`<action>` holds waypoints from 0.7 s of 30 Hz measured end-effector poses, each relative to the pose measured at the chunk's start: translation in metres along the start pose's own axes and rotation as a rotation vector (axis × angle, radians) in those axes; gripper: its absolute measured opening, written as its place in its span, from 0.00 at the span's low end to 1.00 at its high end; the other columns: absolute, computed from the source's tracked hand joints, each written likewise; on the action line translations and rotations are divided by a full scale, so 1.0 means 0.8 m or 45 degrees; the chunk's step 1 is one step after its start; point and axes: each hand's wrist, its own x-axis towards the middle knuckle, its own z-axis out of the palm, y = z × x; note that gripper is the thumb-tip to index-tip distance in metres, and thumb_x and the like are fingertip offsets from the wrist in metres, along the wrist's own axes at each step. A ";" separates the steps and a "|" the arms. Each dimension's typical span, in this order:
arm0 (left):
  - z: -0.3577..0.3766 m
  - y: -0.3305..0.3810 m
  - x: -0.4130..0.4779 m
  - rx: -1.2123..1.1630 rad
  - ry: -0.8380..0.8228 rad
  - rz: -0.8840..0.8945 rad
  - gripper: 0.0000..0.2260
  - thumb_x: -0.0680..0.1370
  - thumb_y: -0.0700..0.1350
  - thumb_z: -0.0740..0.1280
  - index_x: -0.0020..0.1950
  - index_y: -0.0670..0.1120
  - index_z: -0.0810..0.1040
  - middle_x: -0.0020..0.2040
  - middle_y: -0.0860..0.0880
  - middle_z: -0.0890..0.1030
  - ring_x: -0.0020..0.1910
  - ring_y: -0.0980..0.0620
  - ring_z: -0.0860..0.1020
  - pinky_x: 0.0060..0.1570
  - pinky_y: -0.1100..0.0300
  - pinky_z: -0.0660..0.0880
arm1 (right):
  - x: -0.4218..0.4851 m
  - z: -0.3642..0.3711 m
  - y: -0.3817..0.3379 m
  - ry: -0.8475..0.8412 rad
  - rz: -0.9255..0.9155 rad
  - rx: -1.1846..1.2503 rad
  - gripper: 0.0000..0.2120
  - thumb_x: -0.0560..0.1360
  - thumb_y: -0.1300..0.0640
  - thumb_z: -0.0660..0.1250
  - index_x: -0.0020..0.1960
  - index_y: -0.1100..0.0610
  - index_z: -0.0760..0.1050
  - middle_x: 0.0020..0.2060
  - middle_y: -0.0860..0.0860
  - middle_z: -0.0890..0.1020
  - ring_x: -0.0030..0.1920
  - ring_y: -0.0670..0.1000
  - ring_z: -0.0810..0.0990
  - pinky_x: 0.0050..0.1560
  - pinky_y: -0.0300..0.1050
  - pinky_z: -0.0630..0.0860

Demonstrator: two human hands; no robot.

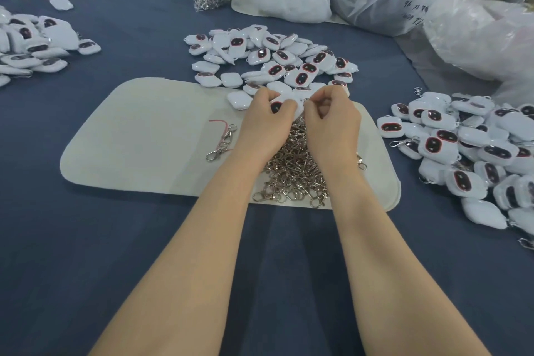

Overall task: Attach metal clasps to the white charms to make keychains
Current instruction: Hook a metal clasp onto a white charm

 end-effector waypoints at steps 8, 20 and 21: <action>-0.002 -0.002 0.002 0.006 0.028 0.013 0.04 0.77 0.45 0.62 0.44 0.53 0.69 0.35 0.54 0.70 0.33 0.53 0.69 0.40 0.53 0.69 | -0.002 0.002 -0.002 -0.050 -0.037 0.001 0.06 0.76 0.65 0.62 0.45 0.54 0.70 0.34 0.44 0.75 0.34 0.42 0.73 0.36 0.27 0.69; -0.002 -0.003 0.001 0.094 0.046 0.018 0.03 0.76 0.46 0.62 0.45 0.53 0.68 0.37 0.53 0.73 0.33 0.52 0.71 0.37 0.56 0.69 | -0.004 0.003 -0.004 -0.048 -0.017 0.021 0.05 0.76 0.65 0.62 0.45 0.55 0.70 0.37 0.48 0.77 0.37 0.47 0.75 0.37 0.28 0.68; -0.002 -0.003 0.001 0.100 0.050 0.020 0.03 0.77 0.46 0.62 0.45 0.53 0.68 0.37 0.52 0.73 0.33 0.52 0.71 0.36 0.56 0.69 | -0.004 0.003 -0.004 -0.058 -0.022 0.010 0.06 0.76 0.65 0.62 0.45 0.55 0.70 0.37 0.49 0.78 0.38 0.48 0.76 0.37 0.29 0.68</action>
